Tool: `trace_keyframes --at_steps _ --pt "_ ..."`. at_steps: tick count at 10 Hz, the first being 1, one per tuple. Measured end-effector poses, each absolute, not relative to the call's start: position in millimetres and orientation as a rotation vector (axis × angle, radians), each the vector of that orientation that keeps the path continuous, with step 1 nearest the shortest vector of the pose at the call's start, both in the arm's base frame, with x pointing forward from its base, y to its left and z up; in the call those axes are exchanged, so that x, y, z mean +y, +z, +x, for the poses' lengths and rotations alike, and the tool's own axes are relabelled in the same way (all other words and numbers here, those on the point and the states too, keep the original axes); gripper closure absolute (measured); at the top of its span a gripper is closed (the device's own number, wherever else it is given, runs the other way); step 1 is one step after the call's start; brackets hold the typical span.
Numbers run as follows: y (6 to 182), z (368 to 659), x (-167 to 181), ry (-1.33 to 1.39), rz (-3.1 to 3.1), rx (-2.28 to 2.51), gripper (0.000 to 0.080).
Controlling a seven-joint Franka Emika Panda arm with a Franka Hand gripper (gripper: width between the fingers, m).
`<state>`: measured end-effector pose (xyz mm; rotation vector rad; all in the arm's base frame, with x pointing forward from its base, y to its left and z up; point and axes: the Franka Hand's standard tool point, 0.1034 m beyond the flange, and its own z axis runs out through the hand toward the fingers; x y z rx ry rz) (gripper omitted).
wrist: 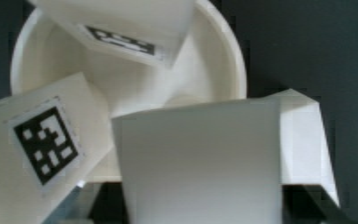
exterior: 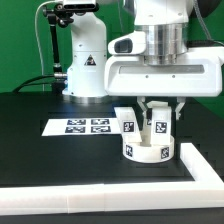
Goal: Assemble stool
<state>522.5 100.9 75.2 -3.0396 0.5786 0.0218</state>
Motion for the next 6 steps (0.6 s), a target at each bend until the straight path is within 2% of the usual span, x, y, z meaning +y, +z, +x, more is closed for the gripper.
trace_keyframes --at_steps 6 --pt "75.1 523.1 100.0 0.043 -2.829 1.183 0.0456"
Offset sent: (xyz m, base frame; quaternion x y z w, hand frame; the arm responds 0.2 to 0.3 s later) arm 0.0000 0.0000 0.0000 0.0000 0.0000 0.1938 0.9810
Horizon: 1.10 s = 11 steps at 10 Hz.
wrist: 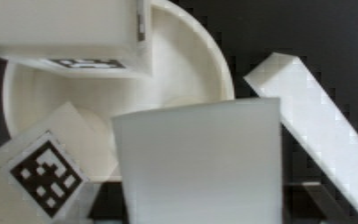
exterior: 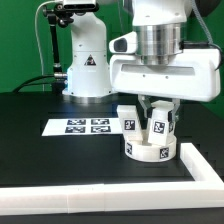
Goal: Assemble stool
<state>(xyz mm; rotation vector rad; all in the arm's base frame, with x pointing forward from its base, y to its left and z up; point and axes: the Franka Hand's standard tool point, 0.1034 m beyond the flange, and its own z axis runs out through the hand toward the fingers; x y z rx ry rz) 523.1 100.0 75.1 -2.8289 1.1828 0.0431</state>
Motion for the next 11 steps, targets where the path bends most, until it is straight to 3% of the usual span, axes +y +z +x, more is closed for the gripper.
trace_keyframes --at_steps 11 --pt "74.2 527.6 96.6 0.079 -2.104 2.128 0.0456"
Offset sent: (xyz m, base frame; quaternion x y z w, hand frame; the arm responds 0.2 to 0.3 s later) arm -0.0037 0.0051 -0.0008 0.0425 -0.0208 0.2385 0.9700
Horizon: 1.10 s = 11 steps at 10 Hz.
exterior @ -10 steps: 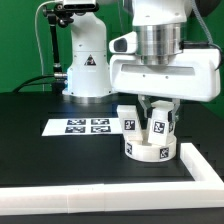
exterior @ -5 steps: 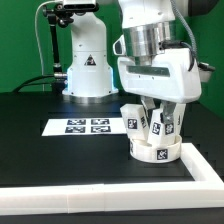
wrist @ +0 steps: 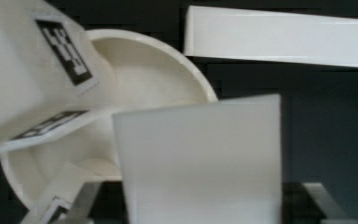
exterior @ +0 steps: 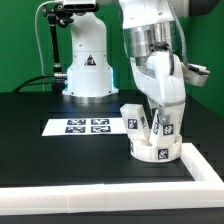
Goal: Assemble stool
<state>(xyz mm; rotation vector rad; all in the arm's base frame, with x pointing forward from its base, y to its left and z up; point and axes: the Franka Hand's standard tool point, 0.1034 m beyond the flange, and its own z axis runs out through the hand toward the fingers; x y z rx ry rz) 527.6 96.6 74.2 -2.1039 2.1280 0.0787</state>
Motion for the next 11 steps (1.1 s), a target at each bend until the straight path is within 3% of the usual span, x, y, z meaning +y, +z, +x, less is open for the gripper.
trace_keyframes --at_steps 8,9,10,11 --pt "73.1 526.8 98.5 0.102 -1.614 2.501 0.0456" --pt "73.1 526.8 98.6 0.102 -1.620 2.497 0.0283" --pt "73.6 526.9 98.9 0.104 -1.621 2.496 0.0283" --pt "77.3 528.8 99.9 0.105 -1.628 2.484 0.0173"
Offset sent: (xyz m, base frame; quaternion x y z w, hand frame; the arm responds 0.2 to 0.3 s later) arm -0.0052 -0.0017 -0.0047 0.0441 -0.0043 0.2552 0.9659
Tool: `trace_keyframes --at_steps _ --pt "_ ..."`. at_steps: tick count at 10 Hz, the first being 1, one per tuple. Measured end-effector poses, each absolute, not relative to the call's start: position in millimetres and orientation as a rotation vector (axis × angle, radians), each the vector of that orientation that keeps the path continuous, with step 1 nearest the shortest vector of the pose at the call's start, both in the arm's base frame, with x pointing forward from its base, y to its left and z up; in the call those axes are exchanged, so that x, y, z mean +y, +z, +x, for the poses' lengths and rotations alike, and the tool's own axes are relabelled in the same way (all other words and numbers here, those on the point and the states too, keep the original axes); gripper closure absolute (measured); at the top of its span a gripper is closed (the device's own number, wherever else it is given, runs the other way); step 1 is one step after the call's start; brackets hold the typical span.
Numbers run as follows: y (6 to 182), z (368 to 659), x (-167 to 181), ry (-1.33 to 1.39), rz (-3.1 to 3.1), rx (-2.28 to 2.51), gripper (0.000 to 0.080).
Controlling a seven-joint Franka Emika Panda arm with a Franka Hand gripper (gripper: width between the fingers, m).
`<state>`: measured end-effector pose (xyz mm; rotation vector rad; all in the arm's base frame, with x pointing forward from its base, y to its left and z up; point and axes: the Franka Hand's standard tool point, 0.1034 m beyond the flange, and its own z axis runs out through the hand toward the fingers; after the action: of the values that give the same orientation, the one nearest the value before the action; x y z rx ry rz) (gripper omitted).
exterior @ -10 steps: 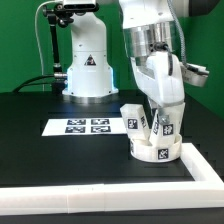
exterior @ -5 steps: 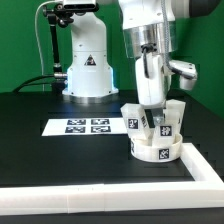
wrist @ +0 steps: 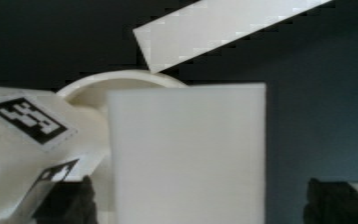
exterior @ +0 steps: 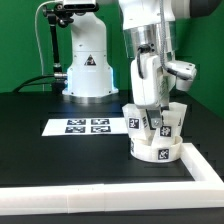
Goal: Assemble stool
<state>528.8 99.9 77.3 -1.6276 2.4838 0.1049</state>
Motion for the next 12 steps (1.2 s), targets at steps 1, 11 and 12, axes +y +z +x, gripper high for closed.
trace_keyframes --at_steps 1,11,12 --pt "82.8 531 101 0.100 -1.636 2.464 0.0154" --pt "109.2 542 112 0.029 -2.171 1.994 0.0150" --pt "109.7 543 112 -0.004 -2.320 1.841 0.0150"
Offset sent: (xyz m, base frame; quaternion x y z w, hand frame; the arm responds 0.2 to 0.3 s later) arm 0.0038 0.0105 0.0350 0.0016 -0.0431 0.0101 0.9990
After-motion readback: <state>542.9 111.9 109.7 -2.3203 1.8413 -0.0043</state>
